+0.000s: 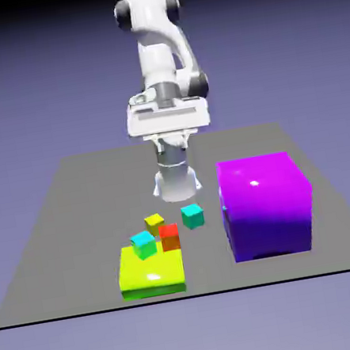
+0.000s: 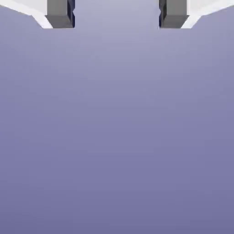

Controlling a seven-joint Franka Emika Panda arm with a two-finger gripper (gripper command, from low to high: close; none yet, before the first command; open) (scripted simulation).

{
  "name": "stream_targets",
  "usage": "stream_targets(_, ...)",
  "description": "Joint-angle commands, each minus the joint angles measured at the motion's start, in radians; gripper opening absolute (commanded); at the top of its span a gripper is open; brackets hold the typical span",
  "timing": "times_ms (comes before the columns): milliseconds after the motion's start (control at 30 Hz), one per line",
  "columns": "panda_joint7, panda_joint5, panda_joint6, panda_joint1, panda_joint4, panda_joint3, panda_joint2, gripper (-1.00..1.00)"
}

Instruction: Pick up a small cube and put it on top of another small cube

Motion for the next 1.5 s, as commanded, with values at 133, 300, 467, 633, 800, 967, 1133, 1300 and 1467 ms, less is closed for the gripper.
stream_targets(133, 0.060, 0.178, -0.218, 0.028, -0.013, -0.110, 0.154, 0.00)
stream_targets(300, 0.121, 0.357, -0.435, 0.057, -0.025, -0.220, 0.307, 0.00)
stream_targets(467, 0.181, 0.535, -0.652, 0.085, -0.038, -0.330, 0.461, 0.00)
stream_targets(633, 0.228, 0.673, -0.821, 0.107, -0.047, -0.415, 0.580, 0.00)
stream_targets(800, 0.084, 0.890, -0.752, 0.125, -0.035, -0.314, 0.735, 0.00)
stream_targets(967, 0.023, 0.982, -0.724, 0.132, -0.030, -0.272, 0.801, -1.00)
stream_targets(1133, 0.168, 0.764, -0.792, 0.114, -0.042, -0.373, 0.645, -1.00)
stream_targets(1300, 0.236, 0.630, -0.801, 0.114, -0.046, -0.392, 0.572, -1.00)
stream_targets(1467, 0.435, 0.635, -0.778, 0.081, 0.100, -0.441, 0.472, -1.00)
